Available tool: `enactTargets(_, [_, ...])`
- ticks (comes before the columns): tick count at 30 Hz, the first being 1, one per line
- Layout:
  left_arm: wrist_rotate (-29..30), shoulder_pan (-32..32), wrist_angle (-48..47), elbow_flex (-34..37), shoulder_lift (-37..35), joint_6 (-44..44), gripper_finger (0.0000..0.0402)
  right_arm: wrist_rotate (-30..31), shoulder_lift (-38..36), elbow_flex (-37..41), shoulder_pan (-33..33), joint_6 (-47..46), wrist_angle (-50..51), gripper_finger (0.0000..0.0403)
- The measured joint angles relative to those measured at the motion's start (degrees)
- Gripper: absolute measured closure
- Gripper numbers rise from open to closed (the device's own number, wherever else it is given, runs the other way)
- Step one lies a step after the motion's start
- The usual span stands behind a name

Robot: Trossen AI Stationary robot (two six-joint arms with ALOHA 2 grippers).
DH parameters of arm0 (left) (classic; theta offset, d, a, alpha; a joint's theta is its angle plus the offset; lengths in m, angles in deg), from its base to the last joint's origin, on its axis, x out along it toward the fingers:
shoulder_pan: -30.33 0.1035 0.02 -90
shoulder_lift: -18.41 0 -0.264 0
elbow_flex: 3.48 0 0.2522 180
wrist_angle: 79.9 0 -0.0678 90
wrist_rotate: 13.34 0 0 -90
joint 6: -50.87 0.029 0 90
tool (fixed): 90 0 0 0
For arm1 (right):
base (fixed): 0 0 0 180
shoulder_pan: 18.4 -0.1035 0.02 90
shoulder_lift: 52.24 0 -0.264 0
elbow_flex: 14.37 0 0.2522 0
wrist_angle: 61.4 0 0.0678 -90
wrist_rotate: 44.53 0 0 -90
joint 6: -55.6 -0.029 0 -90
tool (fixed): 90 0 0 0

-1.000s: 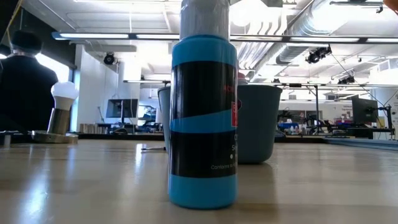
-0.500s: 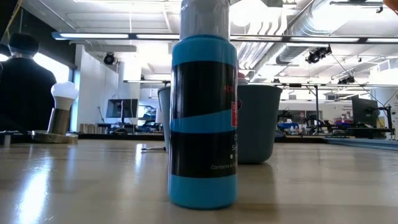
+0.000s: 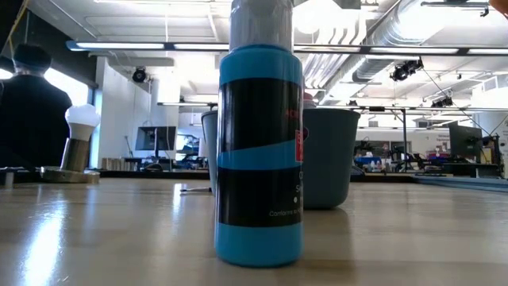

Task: Pick & Place Paint Supplies
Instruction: Put the black and silver paint brush into the green cup

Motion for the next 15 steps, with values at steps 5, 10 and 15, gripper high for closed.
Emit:
enactTargets(5, [-1.8,0.0,-1.5,0.0,0.0,-1.3,0.0390,-5.7,-1.0,-0.1,0.0,-3.1,3.1,0.0270])
enactTargets(10, [-1.8,0.1,-4.0,0.0,0.0,-2.9,0.0390,-9.3,-1.9,0.0,0.0,-9.2,9.3,0.0276])
enactTargets(15, [-2.1,0.0,-4.8,0.0,0.0,-4.1,0.0391,-10.4,-2.4,-0.1,1.7,-13.2,13.9,0.0281])
